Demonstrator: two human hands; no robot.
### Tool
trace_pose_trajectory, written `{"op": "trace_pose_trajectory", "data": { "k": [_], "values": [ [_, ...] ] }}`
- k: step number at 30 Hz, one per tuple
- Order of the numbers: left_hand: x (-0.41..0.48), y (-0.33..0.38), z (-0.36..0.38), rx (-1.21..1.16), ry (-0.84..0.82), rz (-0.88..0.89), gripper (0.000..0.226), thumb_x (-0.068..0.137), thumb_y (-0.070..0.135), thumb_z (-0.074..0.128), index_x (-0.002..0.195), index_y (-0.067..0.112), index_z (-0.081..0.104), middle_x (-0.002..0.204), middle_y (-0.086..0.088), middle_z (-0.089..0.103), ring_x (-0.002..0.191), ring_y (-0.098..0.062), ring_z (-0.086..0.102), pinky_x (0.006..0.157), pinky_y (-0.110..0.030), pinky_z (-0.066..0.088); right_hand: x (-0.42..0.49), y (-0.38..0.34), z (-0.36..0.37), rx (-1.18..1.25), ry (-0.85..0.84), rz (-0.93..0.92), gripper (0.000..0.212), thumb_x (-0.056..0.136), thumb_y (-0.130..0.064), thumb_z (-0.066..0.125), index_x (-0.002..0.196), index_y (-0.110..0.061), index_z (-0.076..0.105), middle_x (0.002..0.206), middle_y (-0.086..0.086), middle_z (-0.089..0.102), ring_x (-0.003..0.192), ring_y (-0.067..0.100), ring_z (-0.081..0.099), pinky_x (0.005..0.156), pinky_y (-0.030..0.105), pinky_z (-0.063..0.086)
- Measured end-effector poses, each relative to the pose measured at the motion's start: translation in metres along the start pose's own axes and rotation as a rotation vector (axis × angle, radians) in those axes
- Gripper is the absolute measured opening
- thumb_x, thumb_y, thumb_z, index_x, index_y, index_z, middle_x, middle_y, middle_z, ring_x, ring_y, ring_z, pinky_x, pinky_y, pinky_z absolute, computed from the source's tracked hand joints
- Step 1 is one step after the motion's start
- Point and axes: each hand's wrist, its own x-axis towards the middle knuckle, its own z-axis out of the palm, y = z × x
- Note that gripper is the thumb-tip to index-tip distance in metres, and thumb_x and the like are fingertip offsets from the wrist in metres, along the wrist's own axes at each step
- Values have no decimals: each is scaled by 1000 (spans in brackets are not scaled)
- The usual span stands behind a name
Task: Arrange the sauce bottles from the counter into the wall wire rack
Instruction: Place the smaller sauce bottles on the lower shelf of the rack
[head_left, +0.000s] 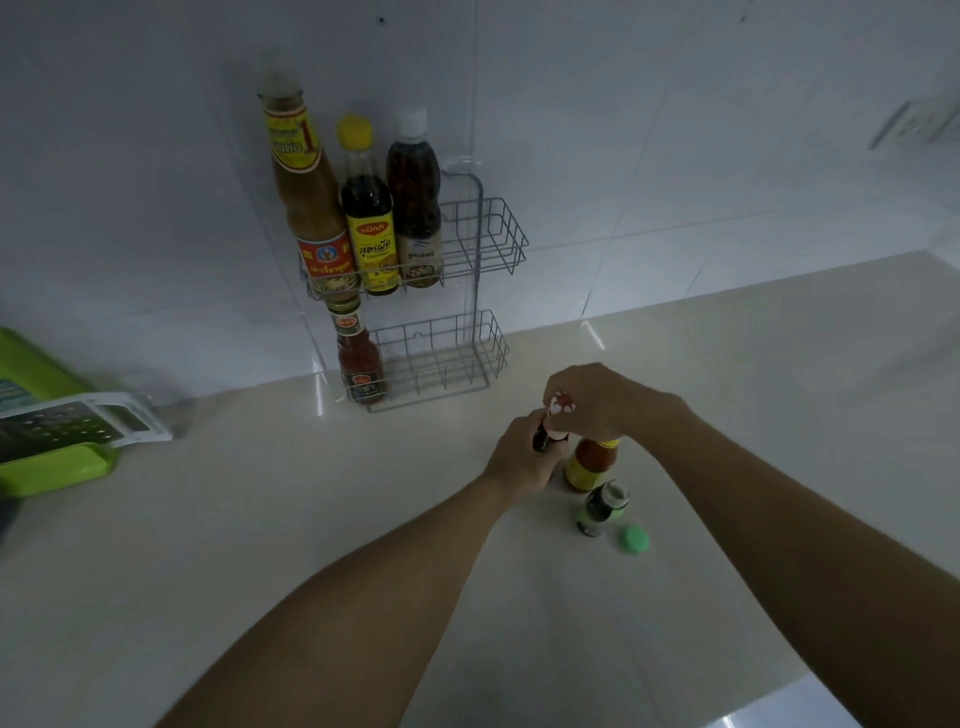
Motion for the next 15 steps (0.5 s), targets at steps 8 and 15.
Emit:
{"op": "trace_pose_trajectory", "data": {
  "k": [8, 15],
  "values": [
    [-10, 7, -50, -319, -137, -97, 18, 89, 26, 71, 105, 33, 69, 98, 9, 74, 97, -9, 68, 86, -23, 54, 6, -28, -38, 174, 62, -155, 34, 96, -43, 58, 93, -11, 69, 76, -2, 74, 67, 5, 69, 64, 22, 49],
    [-24, 22, -97, -333, 99, -136, 11, 81, 13, 68, 72, 11, 61, 64, -10, 59, 55, -20, 60, 56, -25, 49, 30, -71, -42, -44, 440, -420, 36, 102, -30, 42, 76, -11, 57, 67, 6, 63, 61, 27, 55, 55, 34, 40]
  ]
}}
